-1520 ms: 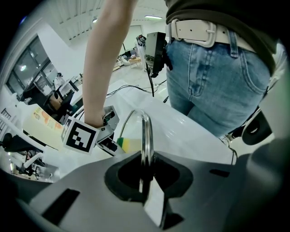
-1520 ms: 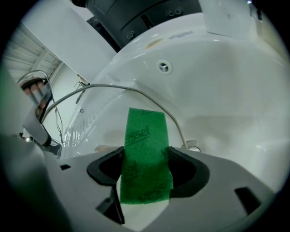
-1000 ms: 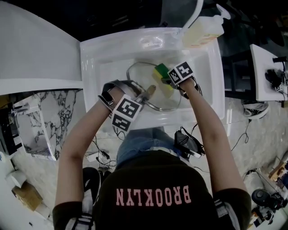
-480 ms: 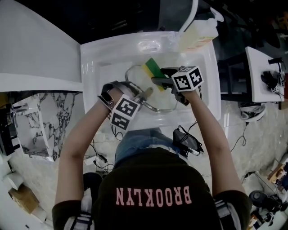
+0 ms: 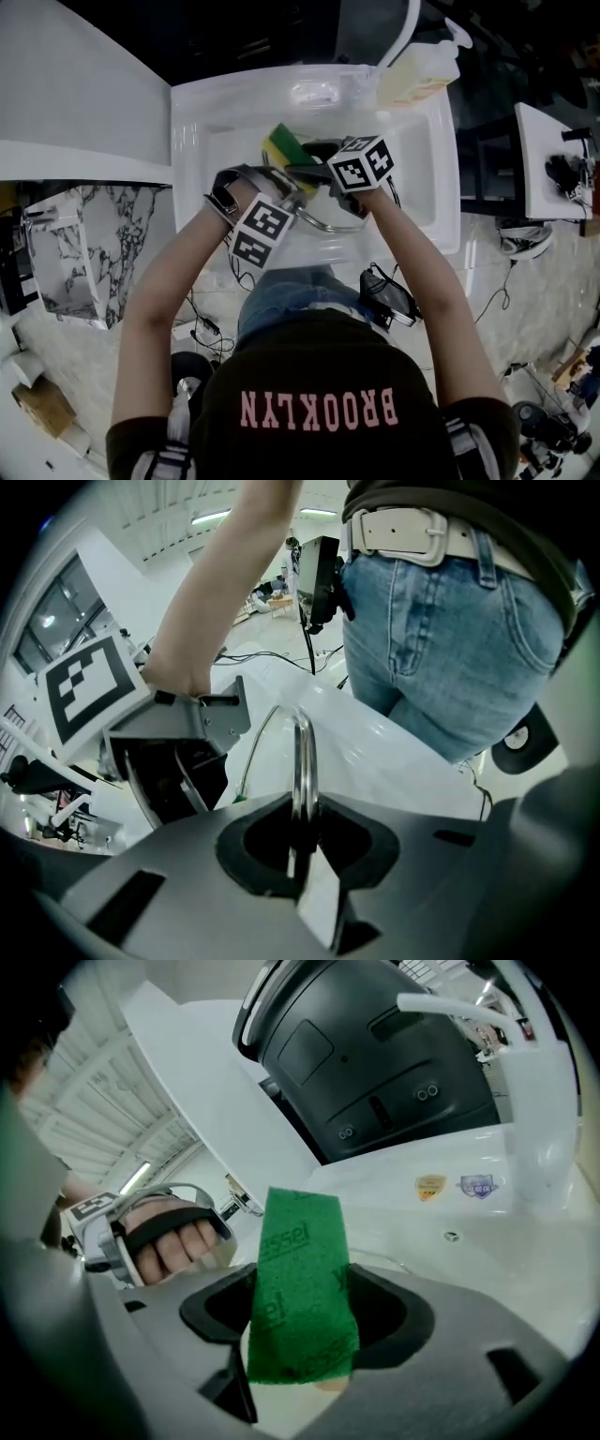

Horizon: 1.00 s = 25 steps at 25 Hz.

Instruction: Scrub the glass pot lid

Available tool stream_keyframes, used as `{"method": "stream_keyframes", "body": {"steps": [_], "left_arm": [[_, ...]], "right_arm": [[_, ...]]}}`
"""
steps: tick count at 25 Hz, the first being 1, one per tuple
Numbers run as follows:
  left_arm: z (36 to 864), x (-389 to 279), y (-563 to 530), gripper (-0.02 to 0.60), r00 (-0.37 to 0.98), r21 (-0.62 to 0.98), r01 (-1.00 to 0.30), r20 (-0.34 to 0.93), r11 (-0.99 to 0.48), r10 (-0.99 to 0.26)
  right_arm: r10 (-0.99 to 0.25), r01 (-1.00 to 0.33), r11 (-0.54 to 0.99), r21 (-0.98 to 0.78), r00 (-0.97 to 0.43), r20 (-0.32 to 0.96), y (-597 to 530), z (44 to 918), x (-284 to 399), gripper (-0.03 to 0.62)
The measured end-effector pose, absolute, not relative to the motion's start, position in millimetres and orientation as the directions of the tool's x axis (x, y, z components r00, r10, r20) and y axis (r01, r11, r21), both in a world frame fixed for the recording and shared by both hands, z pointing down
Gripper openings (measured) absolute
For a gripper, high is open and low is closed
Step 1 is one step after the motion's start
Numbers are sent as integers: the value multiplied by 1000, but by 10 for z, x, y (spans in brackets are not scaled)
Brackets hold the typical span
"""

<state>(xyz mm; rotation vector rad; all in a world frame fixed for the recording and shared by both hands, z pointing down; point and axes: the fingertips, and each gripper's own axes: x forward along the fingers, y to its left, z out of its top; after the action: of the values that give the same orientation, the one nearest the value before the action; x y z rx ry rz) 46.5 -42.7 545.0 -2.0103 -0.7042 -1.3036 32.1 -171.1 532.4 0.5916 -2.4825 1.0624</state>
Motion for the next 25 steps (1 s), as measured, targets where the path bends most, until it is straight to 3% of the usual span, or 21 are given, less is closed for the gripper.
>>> {"method": "stream_keyframes", "body": {"steps": [7,25], "left_arm": [[5467,454,-434,38,352,-210,730,931,-651,94],[5462,445,-448,38,362,-225,725,929,-651,82]], "right_arm": [[-115,-461,675,-576,-837,534,-1627,5550,68,285],[-94,-499,532,-684,-838,538,-1979,5925,121,287]]}}
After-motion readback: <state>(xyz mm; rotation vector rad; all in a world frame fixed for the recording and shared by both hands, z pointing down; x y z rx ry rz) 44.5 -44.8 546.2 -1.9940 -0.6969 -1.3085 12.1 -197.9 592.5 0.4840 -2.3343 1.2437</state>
